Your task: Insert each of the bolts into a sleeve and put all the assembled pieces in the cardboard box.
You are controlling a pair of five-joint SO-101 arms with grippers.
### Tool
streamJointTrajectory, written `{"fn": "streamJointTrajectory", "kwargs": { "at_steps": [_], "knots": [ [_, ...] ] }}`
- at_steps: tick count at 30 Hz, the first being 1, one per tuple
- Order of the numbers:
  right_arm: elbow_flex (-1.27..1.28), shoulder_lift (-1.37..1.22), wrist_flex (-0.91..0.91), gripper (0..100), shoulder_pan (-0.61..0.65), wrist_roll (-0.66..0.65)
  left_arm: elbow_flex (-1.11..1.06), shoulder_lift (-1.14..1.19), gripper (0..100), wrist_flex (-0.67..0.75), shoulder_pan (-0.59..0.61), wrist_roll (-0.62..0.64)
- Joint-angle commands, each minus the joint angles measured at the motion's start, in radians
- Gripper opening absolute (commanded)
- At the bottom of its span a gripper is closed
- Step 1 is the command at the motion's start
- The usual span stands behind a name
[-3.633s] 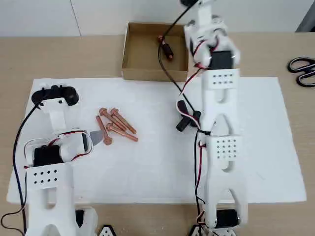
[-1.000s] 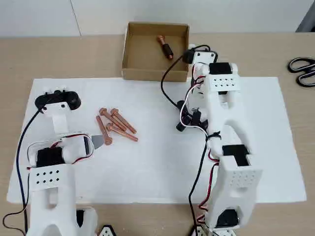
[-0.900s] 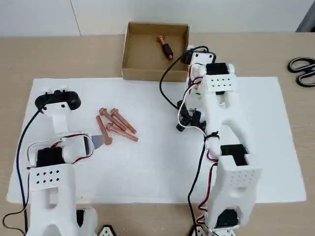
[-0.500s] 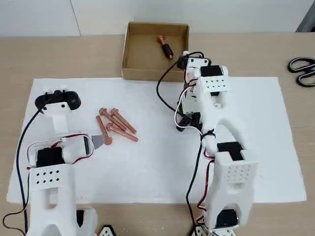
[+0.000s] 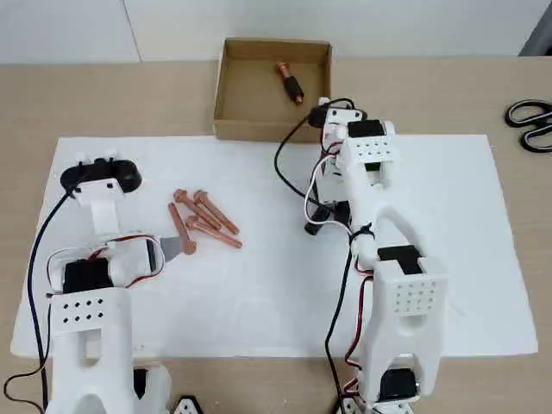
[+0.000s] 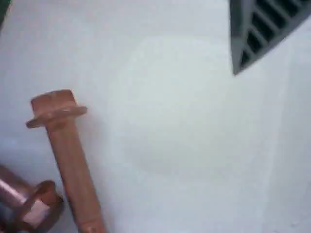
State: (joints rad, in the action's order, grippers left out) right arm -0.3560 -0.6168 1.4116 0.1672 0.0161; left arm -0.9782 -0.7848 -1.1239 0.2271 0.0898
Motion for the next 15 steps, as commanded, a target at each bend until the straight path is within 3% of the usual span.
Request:
{"fn": "streamJointTrajectory", "kwargs": {
  "at_steps": [1, 8, 15],
  "knots": [
    [0.0, -0.002, -0.01, 18.4, 0.008, 0.008, 0.004, -0.005, 30, 0.023, 0.006, -0.002],
    [-0.002, 0.005, -0.03, 2.9, 0.005, 0.006, 0.004, -0.005, 30, 0.023, 0.006, -0.002],
    [-0.141, 0.007, 0.028, 2.1, -0.018, 0.002, 0.004, -0.005, 30, 0.023, 0.006, -0.002]
  ]
}}
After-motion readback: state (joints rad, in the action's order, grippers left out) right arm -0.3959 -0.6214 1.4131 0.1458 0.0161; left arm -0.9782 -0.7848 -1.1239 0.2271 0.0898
